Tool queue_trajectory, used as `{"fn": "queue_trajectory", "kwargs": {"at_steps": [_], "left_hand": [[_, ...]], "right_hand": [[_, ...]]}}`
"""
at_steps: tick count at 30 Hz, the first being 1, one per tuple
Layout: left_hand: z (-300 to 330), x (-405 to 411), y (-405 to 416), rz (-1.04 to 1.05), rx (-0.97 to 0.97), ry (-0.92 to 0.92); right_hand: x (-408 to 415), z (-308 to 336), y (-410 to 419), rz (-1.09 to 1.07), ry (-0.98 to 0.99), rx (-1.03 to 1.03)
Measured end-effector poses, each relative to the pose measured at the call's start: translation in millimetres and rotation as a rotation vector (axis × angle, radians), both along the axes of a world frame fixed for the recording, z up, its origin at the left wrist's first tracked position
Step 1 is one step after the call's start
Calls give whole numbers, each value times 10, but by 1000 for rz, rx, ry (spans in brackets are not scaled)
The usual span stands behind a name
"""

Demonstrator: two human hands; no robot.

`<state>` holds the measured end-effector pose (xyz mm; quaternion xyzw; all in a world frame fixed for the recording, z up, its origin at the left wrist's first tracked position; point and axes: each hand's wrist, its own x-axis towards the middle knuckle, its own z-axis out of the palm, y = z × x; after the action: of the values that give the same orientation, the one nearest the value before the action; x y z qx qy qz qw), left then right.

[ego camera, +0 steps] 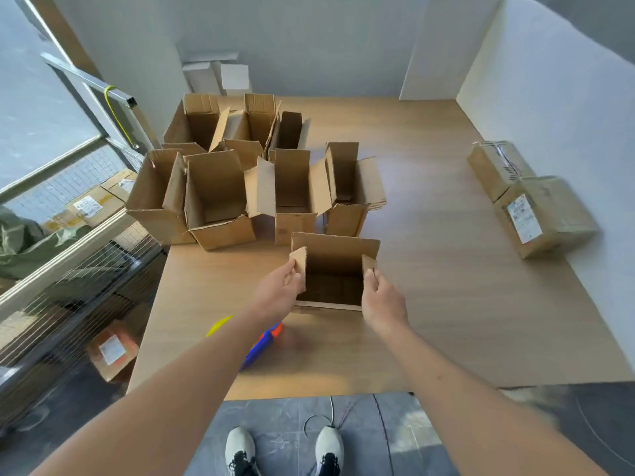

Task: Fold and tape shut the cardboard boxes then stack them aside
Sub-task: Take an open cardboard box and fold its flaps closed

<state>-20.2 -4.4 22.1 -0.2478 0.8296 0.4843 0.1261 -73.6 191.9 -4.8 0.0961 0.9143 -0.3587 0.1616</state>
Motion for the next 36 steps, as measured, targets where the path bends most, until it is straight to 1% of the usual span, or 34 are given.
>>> {"fn": "queue_trajectory", "kwargs": {"at_steps": [5,8,10,11,12,13,16,19,22,24,27,29,31,33,36], "left_hand": [[-341,-14,10,-153,-206,-42],[-405,-11,21,-200,-195,-105],[-379,-8,15,-296,-176,-215],[-358,-10,9,-356,-198,-254],[-345,-9,-2,-392,-228,-259],[-359,-16,-16,-388,-251,-227],[-436,-44,-40,-265,-287,-84],[-461,-97,-9,-166,-329,-24],[-467,-131,75,-71,-395,31],[-491,-135,126,-26,-423,25],[-496,-161,143,-12,-427,-16],[-503,-164,118,-24,-414,-68],[-529,-141,108,-18,-396,-112],[-569,-112,113,-2,-380,-131],[-610,-96,106,3,-332,-130]], "right_hand": [[-26,-213,125,101,-47,23],[-88,-235,140,163,-56,30],[-120,-263,121,213,-74,54],[-130,-272,110,221,-80,70],[-136,-269,100,215,-86,80],[-142,-258,89,204,-82,90],[-209,-204,64,120,-42,118],[-290,-148,39,42,39,151],[-329,-124,14,147,154,201],[-354,-106,-41,274,220,259],[-418,-189,-148,442,236,371],[-435,-241,-190,445,236,392],[-415,-275,-216,408,294,380],[-354,-305,-230,414,344,410],[-211,-399,-217,455,310,440]]}}
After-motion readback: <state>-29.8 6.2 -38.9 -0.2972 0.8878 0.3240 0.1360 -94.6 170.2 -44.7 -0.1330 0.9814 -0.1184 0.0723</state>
